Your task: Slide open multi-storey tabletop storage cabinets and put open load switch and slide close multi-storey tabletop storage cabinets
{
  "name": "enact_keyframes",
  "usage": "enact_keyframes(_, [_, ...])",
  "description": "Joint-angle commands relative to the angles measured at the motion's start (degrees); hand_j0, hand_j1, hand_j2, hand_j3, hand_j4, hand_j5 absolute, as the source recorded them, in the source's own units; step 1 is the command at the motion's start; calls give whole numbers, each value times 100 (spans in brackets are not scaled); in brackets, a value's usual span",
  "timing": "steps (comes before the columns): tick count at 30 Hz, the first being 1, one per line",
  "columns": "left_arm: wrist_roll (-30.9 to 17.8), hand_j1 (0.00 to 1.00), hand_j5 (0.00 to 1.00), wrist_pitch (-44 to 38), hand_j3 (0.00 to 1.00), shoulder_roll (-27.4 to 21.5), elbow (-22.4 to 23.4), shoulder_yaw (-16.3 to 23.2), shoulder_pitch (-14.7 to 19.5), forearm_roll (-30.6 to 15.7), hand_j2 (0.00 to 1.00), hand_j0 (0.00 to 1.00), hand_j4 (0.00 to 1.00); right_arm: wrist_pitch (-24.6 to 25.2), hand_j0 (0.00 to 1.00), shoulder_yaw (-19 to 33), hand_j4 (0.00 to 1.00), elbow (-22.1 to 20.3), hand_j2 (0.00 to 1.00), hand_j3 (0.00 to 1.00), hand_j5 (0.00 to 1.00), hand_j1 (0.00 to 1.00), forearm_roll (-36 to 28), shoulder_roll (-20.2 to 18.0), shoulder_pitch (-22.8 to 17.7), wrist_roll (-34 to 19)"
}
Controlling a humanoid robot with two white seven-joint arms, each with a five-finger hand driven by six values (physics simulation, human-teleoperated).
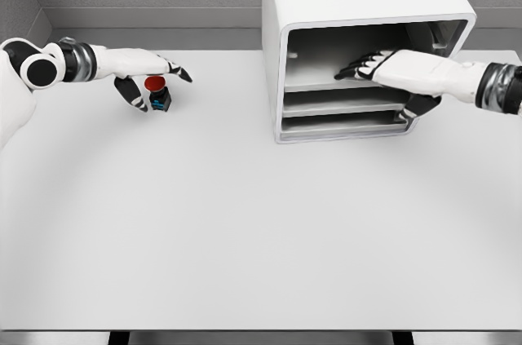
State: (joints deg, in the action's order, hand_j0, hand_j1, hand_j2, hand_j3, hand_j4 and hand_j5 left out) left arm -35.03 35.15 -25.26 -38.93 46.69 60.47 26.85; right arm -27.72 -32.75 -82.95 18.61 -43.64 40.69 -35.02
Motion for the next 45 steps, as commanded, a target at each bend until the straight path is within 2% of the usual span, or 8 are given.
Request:
enact_keyframes(1, [3, 83, 83, -15, 83, -14, -1, 7, 0, -22, 83, 83, 83, 30, 100, -223, 100, 24, 100, 100, 100, 100, 20, 4, 0, 2])
enact_keyframes(10, [3, 76, 76, -15, 76, -58, -1, 24, 9, 84, 76, 76, 76, -655, 100, -144, 100, -222, 100, 100, 100, 100, 55, -48, -26, 2])
enact_keyframes(16, [3, 60, 60, -15, 60, -49, -1, 42, 9, 101, 60, 60, 60, -728, 100, 49, 100, -556, 100, 100, 100, 100, 11, -251, -149, 2])
enact_keyframes(21, [3, 38, 38, -15, 38, -58, -1, 42, 9, 101, 38, 38, 38, -728, 100, 383, 100, -740, 100, 100, 100, 100, 2, -400, -457, 2])
enact_keyframes(32, [3, 32, 32, -15, 32, -145, -124, 42, 44, 31, 32, 32, 32, -728, 100, 884, 100, -1048, 100, 100, 100, 100, -7, -602, -949, 2])
enact_keyframes(39, [3, 32, 32, -15, 32, -822, -1881, 60, -114, -347, 32, 32, 32, -728, 100, 1121, 100, -1110, 100, 100, 100, 100, 2, -611, -1265, 2])
enact_keyframes(42, [3, 33, 33, -15, 33, -1534, -3261, 139, -185, -857, 33, 33, 33, -728, 100, 1262, 100, -1276, 100, 100, 100, 100, 2, -743, -1441, 2])
enact_keyframes(45, [3, 33, 33, -15, 33, -1701, -3920, 139, -263, -989, 33, 33, 33, -728, 100, 1262, 100, -1329, 100, 100, 100, 100, 2, -752, -1477, 2])
